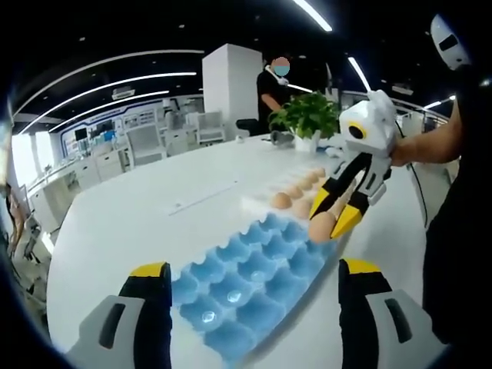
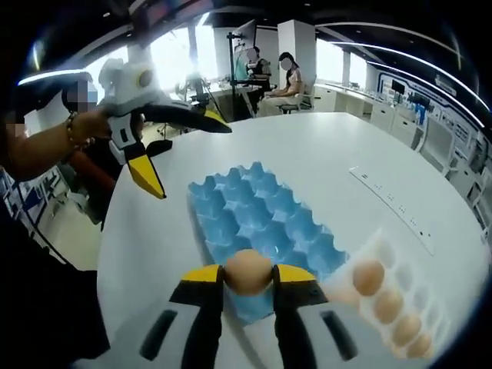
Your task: Place the egg into an empty slot of the egg tray after lifting it from the table, then release the egg inside the slot.
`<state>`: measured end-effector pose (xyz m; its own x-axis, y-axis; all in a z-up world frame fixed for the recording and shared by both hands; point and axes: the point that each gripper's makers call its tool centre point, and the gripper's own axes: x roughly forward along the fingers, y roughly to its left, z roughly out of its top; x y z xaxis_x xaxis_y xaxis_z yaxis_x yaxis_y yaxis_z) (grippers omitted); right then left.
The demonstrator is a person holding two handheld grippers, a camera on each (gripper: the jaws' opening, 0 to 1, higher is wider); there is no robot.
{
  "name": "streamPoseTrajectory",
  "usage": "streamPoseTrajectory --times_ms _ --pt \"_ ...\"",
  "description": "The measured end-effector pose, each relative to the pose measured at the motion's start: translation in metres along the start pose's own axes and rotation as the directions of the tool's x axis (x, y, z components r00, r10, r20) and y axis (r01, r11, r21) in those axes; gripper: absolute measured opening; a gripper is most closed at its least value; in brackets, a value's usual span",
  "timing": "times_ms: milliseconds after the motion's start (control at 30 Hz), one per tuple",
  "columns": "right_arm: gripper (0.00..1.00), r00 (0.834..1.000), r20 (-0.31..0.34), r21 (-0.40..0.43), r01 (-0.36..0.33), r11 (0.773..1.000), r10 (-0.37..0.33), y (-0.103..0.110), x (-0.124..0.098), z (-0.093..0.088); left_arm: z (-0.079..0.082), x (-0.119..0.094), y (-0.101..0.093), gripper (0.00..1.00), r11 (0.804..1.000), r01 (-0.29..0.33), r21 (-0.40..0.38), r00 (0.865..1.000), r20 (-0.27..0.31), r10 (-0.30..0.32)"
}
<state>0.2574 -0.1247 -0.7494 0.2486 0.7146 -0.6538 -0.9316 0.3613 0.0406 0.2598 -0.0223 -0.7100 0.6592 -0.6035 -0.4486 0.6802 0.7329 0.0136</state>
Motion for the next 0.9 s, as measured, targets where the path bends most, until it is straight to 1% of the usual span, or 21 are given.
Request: streamPoseTrajectory --times_ms 333,367,533,600,900 --pt "0.25 1.0 -0.001 -0.005 -0.025 1.0 0.025 0.012 0.019 0.015 -0.003 -0.006 0.008 0.89 1.0 0.023 0.004 1.0 -0.001 -0.023" --pt "0.25 1.0 0.003 -0.007 -0.027 1.0 0.027 0.015 0.024 0.02 -0.004 -0.007 0.01 0.89 1.0 0.027 0.008 1.0 -0.001 -0.027" --pt "0.25 1.0 0.007 -0.011 -0.028 1.0 0.028 0.018 0.027 0.023 -0.005 -0.009 0.013 0.88 0.999 0.032 0.014 0.999 -0.001 -0.032" --pt "0.25 0.999 0.006 -0.012 -0.038 0.999 0.038 0.024 0.036 0.03 -0.007 -0.013 0.015 0.88 0.999 0.043 0.018 0.999 -0.002 -0.043" --pt "0.25 0.999 0.001 -0.018 -0.048 0.999 0.048 0.031 0.051 0.04 -0.011 -0.017 0.02 0.87 0.998 0.062 0.025 0.998 -0.002 -0.062"
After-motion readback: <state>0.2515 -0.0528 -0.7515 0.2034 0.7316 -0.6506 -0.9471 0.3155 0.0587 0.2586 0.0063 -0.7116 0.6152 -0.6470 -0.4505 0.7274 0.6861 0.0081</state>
